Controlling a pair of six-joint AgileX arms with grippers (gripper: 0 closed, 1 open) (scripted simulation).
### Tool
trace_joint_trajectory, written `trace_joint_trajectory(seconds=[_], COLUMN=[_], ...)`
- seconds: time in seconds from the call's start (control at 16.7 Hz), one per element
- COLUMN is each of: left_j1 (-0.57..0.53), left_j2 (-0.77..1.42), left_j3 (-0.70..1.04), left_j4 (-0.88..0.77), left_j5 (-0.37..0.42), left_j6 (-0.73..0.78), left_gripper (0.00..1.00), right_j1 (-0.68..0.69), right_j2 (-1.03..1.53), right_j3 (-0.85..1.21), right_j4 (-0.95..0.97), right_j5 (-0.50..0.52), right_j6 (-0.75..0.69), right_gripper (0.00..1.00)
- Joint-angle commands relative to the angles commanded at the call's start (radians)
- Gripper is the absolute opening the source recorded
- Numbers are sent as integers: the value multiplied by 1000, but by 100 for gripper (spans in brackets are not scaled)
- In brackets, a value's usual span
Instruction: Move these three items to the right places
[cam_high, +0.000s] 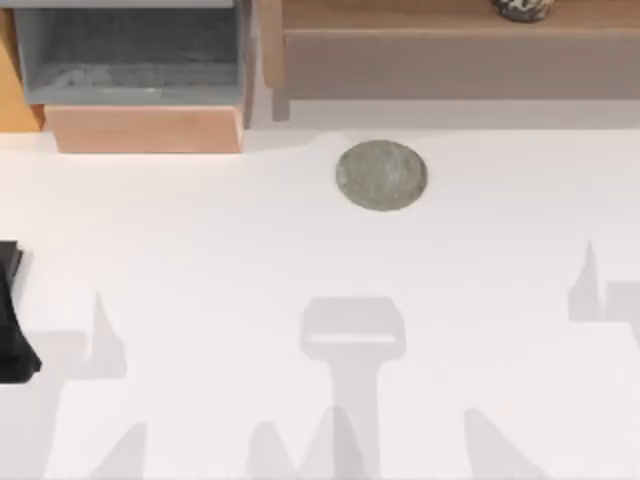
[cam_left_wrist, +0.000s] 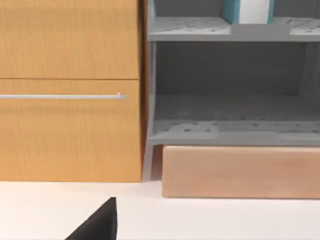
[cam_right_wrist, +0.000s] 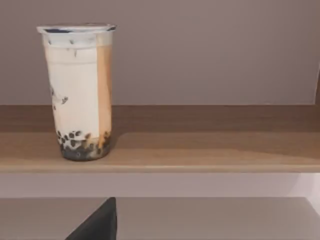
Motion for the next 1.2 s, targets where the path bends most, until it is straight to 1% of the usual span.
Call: trace_joint_trajectory(seconds=[0.54, 0.72, 0.96, 1.2], left_j1=[0, 0, 0, 0], left_j2=[0, 0, 0, 0], left_j3=[0, 0, 0, 0], left_j4=[0, 0, 0, 0], left_j5=[0, 0, 0, 0], left_j6=[0, 0, 0, 0], left_gripper=[100, 100, 100, 100], right_j1=[163, 207, 248, 259], right_j2=[923, 1193, 1426, 1488], right_j3=[469, 608, 744, 786], right_j4=[367, 476, 586, 620], right_j5=[170, 220, 267, 281], right_j6=[2, 3, 3, 4], right_gripper=[100, 100, 100, 100])
